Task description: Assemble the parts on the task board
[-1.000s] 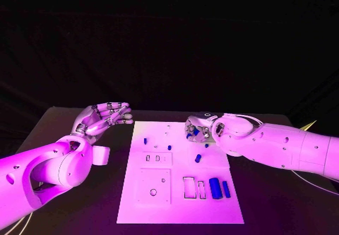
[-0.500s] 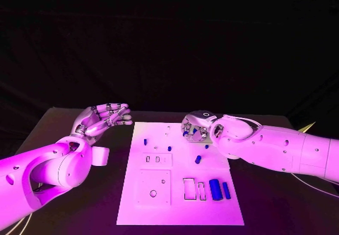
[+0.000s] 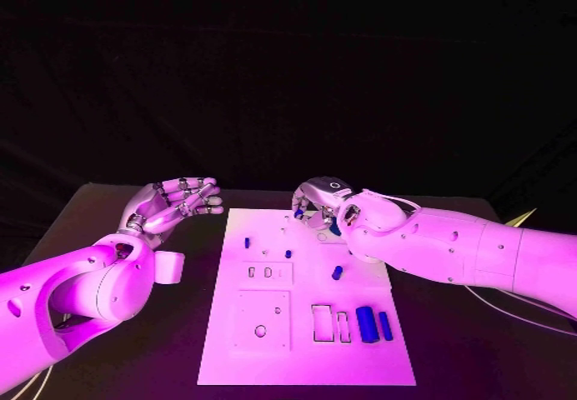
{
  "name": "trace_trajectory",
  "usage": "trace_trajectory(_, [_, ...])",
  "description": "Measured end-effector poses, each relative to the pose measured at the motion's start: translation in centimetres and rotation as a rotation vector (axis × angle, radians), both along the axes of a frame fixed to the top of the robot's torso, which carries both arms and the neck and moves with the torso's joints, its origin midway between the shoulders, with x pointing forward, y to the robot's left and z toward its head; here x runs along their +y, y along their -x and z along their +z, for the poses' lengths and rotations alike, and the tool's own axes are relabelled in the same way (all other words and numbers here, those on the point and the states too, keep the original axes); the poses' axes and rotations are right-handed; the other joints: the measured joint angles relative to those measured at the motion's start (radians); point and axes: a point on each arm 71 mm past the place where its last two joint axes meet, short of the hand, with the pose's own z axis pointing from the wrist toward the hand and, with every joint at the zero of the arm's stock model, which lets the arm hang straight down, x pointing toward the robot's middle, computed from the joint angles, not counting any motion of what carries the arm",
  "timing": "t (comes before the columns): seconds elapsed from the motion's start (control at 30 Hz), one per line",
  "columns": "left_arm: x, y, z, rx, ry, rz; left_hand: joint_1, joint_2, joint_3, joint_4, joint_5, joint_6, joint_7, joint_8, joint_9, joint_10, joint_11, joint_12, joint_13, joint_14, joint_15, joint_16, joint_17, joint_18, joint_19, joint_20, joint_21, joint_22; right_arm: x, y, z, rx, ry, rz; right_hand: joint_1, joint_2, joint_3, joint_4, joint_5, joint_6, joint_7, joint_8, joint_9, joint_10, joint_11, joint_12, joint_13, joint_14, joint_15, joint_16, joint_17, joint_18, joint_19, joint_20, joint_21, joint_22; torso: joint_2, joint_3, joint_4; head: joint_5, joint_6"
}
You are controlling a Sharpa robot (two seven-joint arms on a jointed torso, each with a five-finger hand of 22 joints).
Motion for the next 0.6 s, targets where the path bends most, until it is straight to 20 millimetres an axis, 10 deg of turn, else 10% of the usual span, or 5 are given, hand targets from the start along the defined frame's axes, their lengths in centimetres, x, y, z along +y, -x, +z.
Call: trace_trajectory(0.6, [-0.1,-0.1,0.2,-0.001,0.001,-0.003,0.000,0.000,0.000,0.000,0.000,0.000,0.000,-0.003,0.000,0.000,0.000,0.000,0.000,0.000,0.000,0.000,0.002,0.000,0.000,0.000,0.000,0.001,1.3,-1.1,-0.3,-0.006,-0.009,-0.015,0.000,0.000,0.000,0.000,0.004,0.000,0.000,0.000,0.001,0.000,0.000,-0.008,0.000,0.000,0.000,0.000,0.000,0.001,0.000,0.000,0.000,0.000,0.002,-0.0005,0.0008,0.010,-0.016])
